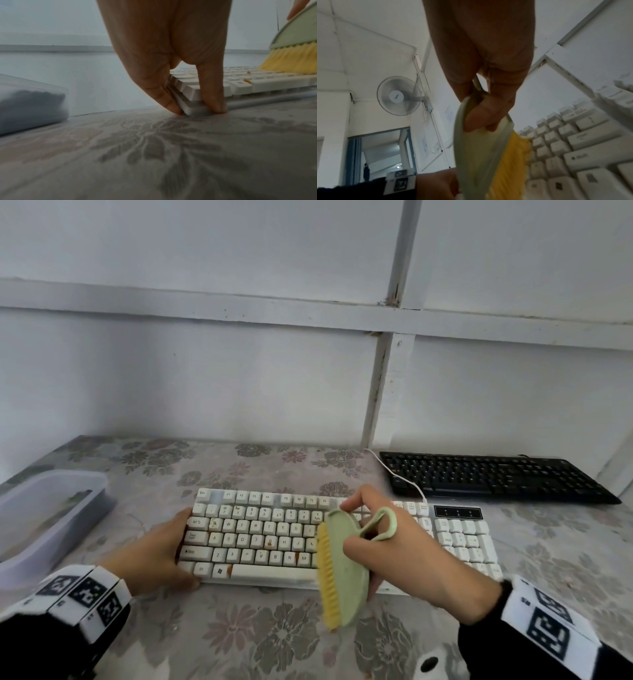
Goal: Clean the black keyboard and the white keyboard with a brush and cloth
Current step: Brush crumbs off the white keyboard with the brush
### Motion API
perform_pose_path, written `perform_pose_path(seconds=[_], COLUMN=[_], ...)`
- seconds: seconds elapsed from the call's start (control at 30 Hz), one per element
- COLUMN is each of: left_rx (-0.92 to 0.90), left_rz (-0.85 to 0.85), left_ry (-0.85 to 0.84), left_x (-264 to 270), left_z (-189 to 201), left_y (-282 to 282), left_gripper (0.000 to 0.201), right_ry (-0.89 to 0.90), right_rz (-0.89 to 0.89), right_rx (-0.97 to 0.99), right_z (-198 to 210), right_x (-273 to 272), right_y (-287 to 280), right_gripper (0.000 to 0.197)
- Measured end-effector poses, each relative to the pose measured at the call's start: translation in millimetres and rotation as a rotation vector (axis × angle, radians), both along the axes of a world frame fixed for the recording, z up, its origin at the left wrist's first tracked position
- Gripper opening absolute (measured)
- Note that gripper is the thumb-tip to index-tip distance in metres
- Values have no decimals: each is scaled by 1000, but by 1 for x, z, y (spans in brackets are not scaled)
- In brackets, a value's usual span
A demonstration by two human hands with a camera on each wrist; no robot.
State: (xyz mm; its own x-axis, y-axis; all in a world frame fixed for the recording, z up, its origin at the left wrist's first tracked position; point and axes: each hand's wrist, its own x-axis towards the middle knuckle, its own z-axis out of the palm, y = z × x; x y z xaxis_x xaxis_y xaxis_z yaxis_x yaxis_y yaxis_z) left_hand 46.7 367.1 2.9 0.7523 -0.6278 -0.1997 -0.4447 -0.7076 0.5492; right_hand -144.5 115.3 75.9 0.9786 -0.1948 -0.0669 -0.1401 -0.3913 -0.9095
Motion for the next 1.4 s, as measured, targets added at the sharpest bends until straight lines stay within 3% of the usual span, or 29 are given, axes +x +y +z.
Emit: perform_pose_path(seconds=[0.27,0.5,0.63,0.8,0.97,1.23,1.4], left_rx=[-4,-2,10,27,27,29,34], left_rz=[3,14,16,18,23,19,30], left_ry=[10,-12,-1,-1,-5,-30,-10], left_x=[-3,-5,-5,-5,-6,-9,-10], left_z=[3,4,5,6,7,9,10], left_y=[0,-3,-2,-1,-2,-5,-4], left_gripper=[107,97,101,104,101,97,100], right_ry=[-208,-76,-14,-103,-182,-81,5], right_rz=[-203,-41,25,-64,-162,2,96], right_rx=[-10,-74,2,53,15,-42,-15], right_z=[17,-18,-11,11,9,-14,-6], right_x=[18,7,-4,7,28,20,9], right_y=[-11,3,1,-8,-7,9,5], right_gripper=[28,27,28,26,29,24,25])
